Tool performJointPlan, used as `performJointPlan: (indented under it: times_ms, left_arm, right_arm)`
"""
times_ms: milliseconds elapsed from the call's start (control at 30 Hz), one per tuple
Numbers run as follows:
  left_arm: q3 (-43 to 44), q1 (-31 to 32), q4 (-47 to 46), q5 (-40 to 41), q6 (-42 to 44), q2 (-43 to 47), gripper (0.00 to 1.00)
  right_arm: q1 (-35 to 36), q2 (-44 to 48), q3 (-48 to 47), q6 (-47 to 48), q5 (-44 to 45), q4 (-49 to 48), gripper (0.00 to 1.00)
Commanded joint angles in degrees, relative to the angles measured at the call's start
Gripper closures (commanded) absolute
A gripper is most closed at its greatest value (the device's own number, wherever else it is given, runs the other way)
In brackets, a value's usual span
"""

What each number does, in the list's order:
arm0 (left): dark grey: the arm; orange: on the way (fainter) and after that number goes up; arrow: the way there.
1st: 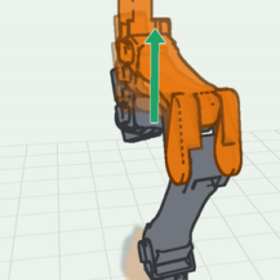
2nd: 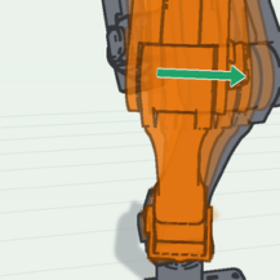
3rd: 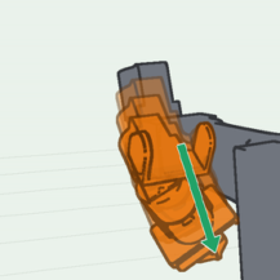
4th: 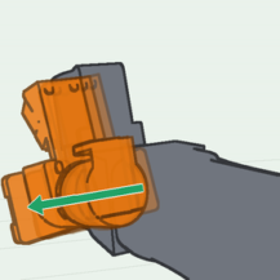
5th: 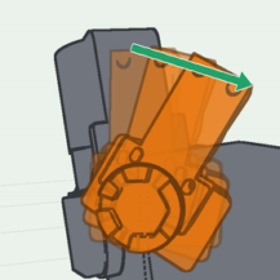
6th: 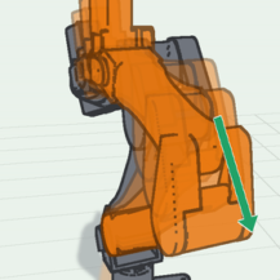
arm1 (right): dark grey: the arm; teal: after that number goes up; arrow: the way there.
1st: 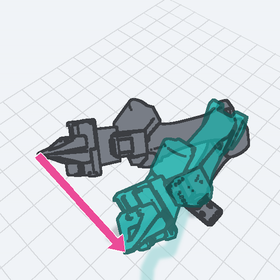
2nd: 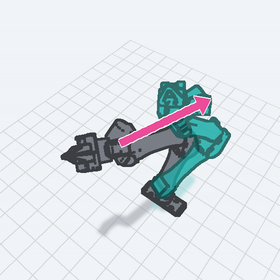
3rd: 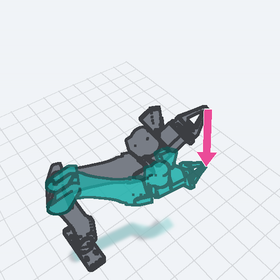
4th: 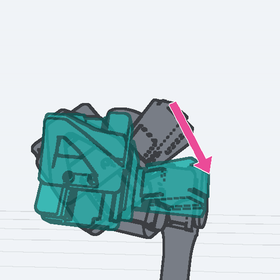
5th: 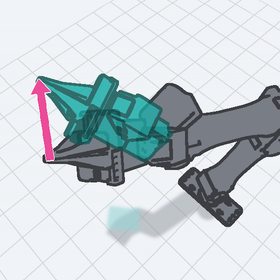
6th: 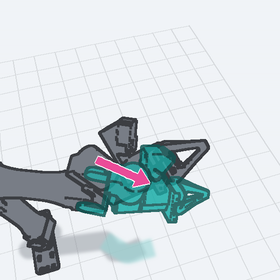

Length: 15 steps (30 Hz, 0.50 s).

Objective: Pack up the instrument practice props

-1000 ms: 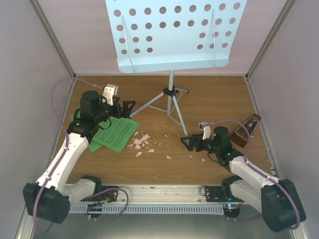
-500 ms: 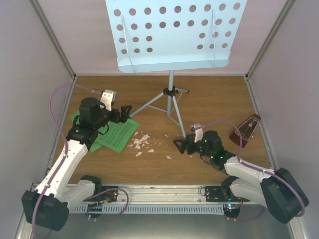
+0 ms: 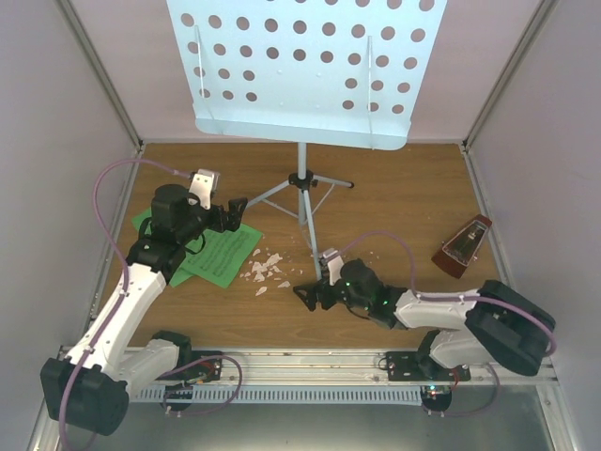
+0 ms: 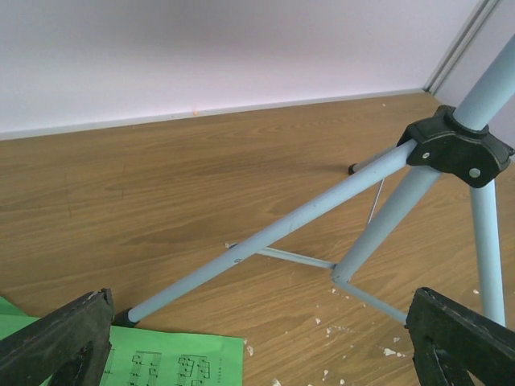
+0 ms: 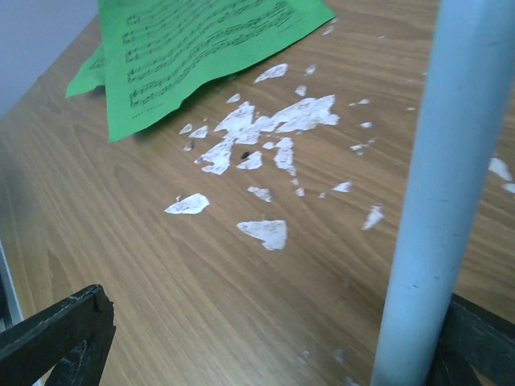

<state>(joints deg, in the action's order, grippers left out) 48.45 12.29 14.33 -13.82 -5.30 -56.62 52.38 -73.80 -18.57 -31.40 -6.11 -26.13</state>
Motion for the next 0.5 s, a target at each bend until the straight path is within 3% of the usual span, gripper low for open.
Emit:
performJointPlan:
  times_ms: [0,200,467]
  left_arm:
    - [-0.59,0.72,-2.75,1.64,1.01,0.02,0.01]
    - [-0.46,1.53,-2.55,1.84,1.33,-0.77,0.01]
    - [-0.67,2.76,-2.65,2.02,1.32,0.11,0.01]
  right_arm:
    - [4.97,-3.87,-4.77,-0.8,1.91,-1.57,0.01]
    - [5.35,-2.57,-6.7,-1.47,3.22,0.8,0.01]
    - [4.7,11.35,-3.8,-2.09,11.72,13.29,0.0]
